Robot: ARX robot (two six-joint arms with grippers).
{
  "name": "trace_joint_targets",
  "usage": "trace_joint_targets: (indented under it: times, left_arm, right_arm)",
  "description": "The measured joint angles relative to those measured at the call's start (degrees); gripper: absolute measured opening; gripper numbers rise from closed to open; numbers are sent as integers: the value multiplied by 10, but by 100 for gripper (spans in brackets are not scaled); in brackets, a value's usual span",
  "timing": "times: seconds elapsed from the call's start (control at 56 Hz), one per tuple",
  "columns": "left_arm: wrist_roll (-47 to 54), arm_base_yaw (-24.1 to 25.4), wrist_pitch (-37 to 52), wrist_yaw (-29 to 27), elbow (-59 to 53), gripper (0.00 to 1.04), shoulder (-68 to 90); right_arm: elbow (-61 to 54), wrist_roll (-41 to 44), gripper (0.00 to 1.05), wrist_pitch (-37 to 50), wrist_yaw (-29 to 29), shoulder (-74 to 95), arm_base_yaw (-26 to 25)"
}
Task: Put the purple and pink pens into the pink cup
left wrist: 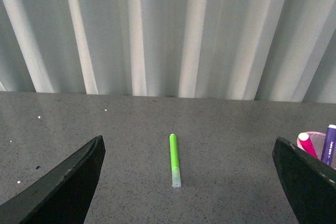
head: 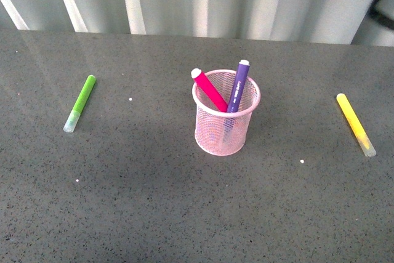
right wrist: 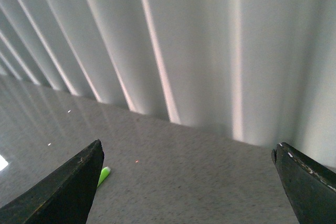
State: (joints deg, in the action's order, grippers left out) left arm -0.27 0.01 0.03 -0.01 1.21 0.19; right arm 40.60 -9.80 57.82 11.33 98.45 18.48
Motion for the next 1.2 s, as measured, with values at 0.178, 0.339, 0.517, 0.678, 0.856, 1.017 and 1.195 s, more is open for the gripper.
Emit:
trace_joint_targets:
  times: [0.178,0.339,0.517,0.678,0.856,1.017,1.195]
  left_arm:
    - [0,0,0,0,0,98,0]
    - [0,0,0,0,0,98,0]
    - [0,0,0,0,0,98,0]
    - [0,0,0,0,0,98,0]
    - [0,0,0,0,0,98,-1]
    - [0,0,0,0,0,98,-1]
    - [0,0,0,0,0,98,-1]
  right_arm:
    - [-120,19,98,-38,2,-213,-110]
    - [-220,2,98,-104,59,-397,-215]
    - [-303,-37,98,-181,119,-580,-329]
    - [-309,-19,88,-264,56,-622,-332]
    - [-342,79,52,-350,-21,-686,-282]
    - [-365,94,13,-381,-79,-742,-233]
    - [-378,97,3,-409,-111,-786,-187]
